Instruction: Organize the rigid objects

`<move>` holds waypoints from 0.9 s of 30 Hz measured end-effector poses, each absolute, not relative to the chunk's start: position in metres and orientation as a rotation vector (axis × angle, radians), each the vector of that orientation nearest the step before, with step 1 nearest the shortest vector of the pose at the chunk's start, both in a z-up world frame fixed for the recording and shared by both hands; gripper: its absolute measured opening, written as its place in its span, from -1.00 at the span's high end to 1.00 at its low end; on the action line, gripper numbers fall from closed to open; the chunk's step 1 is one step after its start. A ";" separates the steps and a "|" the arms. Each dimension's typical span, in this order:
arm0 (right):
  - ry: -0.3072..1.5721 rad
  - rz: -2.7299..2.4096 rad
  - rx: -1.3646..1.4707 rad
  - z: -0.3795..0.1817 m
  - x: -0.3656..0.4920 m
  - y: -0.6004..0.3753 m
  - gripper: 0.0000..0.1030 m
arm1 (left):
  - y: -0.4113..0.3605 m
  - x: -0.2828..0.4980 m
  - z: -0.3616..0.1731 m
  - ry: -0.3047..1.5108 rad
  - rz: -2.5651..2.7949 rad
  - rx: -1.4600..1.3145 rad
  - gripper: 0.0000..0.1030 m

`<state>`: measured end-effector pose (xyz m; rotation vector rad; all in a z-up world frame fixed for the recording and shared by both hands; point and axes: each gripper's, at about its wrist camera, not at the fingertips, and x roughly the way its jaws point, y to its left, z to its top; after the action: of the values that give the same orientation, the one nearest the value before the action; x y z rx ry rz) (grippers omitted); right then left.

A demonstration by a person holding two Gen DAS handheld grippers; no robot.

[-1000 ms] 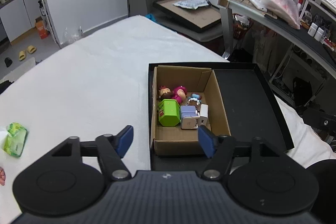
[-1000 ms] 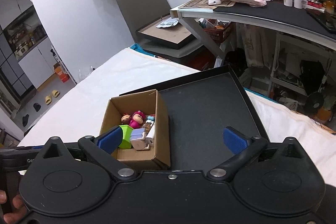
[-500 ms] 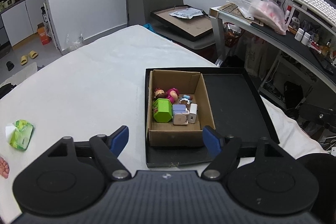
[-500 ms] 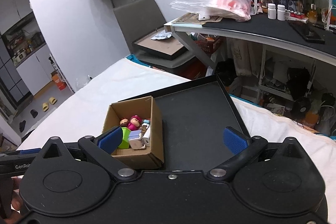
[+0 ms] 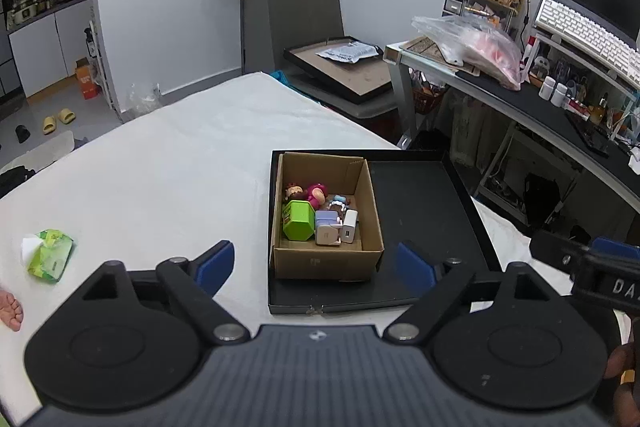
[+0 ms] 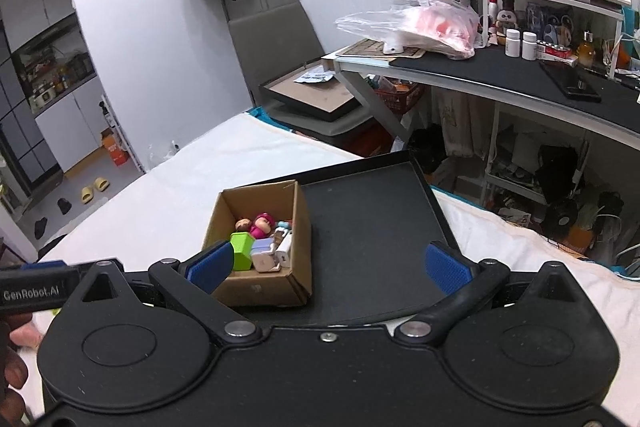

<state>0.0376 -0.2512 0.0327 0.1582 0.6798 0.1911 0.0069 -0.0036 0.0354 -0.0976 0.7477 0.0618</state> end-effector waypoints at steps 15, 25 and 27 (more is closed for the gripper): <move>0.653 0.174 0.093 0.047 0.015 -0.253 -1.00 | -0.008 -0.016 0.041 0.726 0.035 -0.092 -0.75; 0.663 0.163 0.104 0.045 0.015 -0.254 -1.00 | -0.009 -0.020 0.040 0.728 0.032 -0.081 -0.75; 0.662 0.163 0.103 0.045 0.014 -0.253 -1.00 | -0.010 -0.020 0.041 0.721 0.035 -0.072 -0.75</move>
<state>0.0139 -0.2531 0.0450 0.1034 0.6617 0.1627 -0.0200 -0.0105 0.0413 -0.0717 0.7209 0.0352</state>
